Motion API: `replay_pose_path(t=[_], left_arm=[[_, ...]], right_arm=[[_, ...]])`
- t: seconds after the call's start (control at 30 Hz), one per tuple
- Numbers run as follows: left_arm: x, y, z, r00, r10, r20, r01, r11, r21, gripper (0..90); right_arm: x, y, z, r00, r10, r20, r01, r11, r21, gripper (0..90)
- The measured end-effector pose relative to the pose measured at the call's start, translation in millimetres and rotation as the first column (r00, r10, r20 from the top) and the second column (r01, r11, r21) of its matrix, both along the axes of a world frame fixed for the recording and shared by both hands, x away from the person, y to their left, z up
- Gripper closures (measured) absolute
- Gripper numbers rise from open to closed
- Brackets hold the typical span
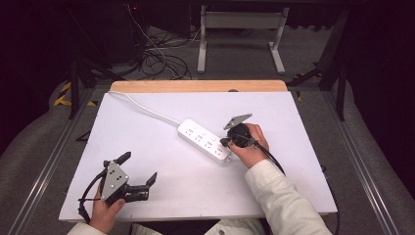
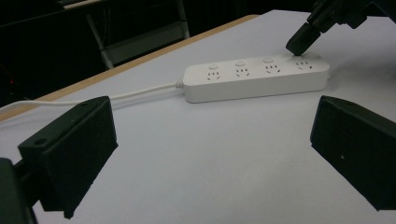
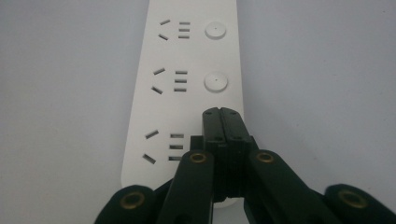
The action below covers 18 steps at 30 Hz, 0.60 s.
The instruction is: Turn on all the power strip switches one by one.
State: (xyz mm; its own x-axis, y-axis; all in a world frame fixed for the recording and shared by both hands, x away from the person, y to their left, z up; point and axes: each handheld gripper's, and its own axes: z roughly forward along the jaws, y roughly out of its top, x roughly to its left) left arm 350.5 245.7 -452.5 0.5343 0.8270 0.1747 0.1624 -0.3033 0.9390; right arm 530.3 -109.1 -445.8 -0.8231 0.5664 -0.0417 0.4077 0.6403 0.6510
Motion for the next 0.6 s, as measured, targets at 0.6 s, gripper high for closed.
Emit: replay_pose_path(t=[0.6], left_arm=[[-0.9,-0.8,0.1,1.0000,-0.004,0.000,0.004,1.0000,0.001,0.9]], right_arm=[[-0.9,1.1,-2.9,0.9999,-0.015,-0.001,0.015,0.9999,0.001,90.0]])
